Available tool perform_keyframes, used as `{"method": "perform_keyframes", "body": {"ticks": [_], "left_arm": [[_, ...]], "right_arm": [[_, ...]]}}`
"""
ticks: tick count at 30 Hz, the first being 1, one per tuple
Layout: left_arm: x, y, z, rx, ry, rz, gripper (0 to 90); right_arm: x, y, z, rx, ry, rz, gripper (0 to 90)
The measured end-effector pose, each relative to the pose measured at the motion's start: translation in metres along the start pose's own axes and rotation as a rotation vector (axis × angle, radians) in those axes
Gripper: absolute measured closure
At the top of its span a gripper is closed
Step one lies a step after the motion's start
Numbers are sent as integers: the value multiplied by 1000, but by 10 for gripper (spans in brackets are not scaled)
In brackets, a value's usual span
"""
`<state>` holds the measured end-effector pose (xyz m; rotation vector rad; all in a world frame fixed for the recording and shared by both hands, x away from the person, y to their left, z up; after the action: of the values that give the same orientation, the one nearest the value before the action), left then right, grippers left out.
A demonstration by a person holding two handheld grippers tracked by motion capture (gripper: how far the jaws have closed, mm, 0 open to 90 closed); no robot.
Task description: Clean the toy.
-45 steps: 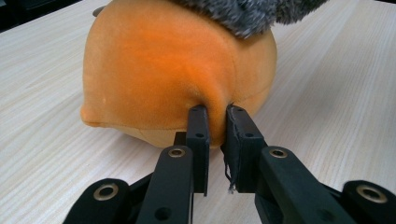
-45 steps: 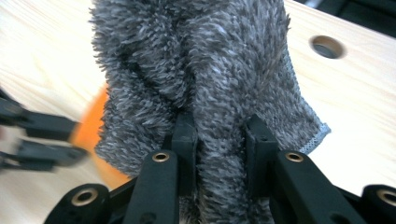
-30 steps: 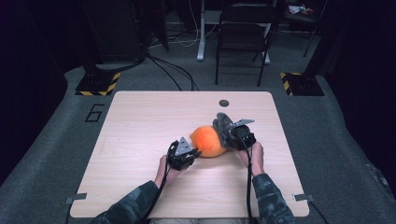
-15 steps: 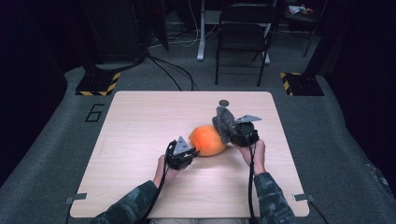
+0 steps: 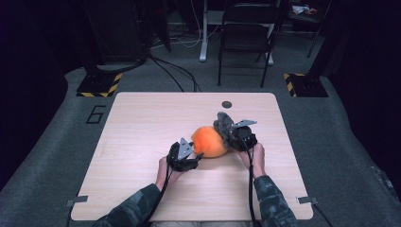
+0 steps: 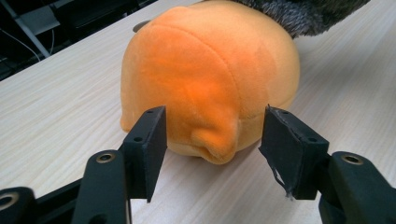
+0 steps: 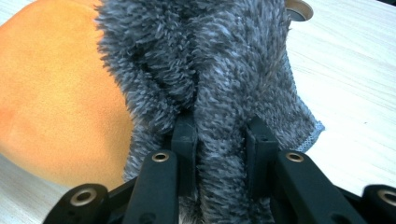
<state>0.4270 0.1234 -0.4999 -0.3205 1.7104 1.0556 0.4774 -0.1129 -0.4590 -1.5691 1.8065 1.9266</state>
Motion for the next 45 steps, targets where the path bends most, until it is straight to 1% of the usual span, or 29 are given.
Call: {"method": "perform_keyframes", "body": {"ticks": [2,4,5,8,10,14,15,16,17,18,19,21,22,26,27,28,29,30,31,32,33,35,36,37,39,41,42,43,45], "left_arm": [[2,-7,0,13,15,-4,437],[2,-9,-1,14,11,-14,519],[1,-9,-1,17,7,-18,582],[0,-9,0,29,12,-22,686],[-3,-8,1,48,36,-21,718],[-11,-3,3,90,125,-12,741],[-13,-2,3,94,134,-15,743],[-18,1,3,106,164,-16,743],[-20,3,3,113,167,-9,743],[-22,4,2,122,179,-12,743],[-24,6,2,128,177,-5,743],[-26,9,1,143,185,6,743],[-26,9,0,147,206,12,743],[-27,10,0,154,229,16,742],[-27,10,0,159,229,17,742],[-27,10,-1,159,226,17,741],[-27,10,0,152,209,17,740],[-26,8,0,152,207,18,735],[-25,7,0,149,199,24,726],[-23,6,0,141,188,24,712],[-23,6,0,129,177,19,666],[-22,6,-2,67,83,28,593],[-20,6,-4,36,50,27,525],[-19,6,-5,28,31,34,475],[-17,4,-8,21,4,31,435],[-16,2,-9,23,-6,23,446],[-14,0,-11,27,-25,-3,509],[-14,-1,-11,24,-25,-10,574],[-13,-2,-10,30,-20,-14,660]], "right_arm": [[0,0,-1,0,2,-2,698],[1,-1,-1,3,3,3,698],[1,0,-1,4,-6,9,698],[2,2,-3,8,-12,5,698],[1,7,-4,16,-19,-3,699],[-6,21,-6,12,-35,-43,699],[-9,26,-6,8,-33,-67,699],[-12,31,-4,6,-38,-73,699],[-17,38,-1,-15,-27,-92,699],[-19,41,2,-23,-24,-101,699],[-23,45,6,-28,-10,-111,699],[-30,51,15,-67,-5,-134,698],[-33,54,19,-80,-9,-143,699],[-42,57,35,-146,-6,-167,698],[-43,55,39,-152,5,-155,699],[-43,50,41,-131,33,-138,699],[-41,45,43,-122,38,-121,698],[-39,39,45,-110,31,-99,698],[-36,33,45,-79,53,-85,699],[-34,29,43,-84,53,-87,699],[-32,26,42,-94,46,-83,699],[-31,24,42,-86,34,-80,699],[-30,22,41,-97,40,-86,700],[-29,20,40,-98,49,-89,699],[-29,20,41,-108,44,-87,700],[-29,20,41,-109,45,-83,700],[-29,19,41,-108,39,-86,699],[-29,19,40,-103,40,-90,699],[-28,18,39,-110,29,-92,699]]}}
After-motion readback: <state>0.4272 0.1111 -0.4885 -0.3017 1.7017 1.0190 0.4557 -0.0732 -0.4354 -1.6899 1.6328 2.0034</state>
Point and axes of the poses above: each handheld gripper's, and its own axes: y roughly backward along the jaws, x roughly out of its underside, z roughly to its left, the point moved 1 cm from there along -y, roughly forward along the jaws, and after that the axes turned 14 degrees about y, right-handed, at the moved point
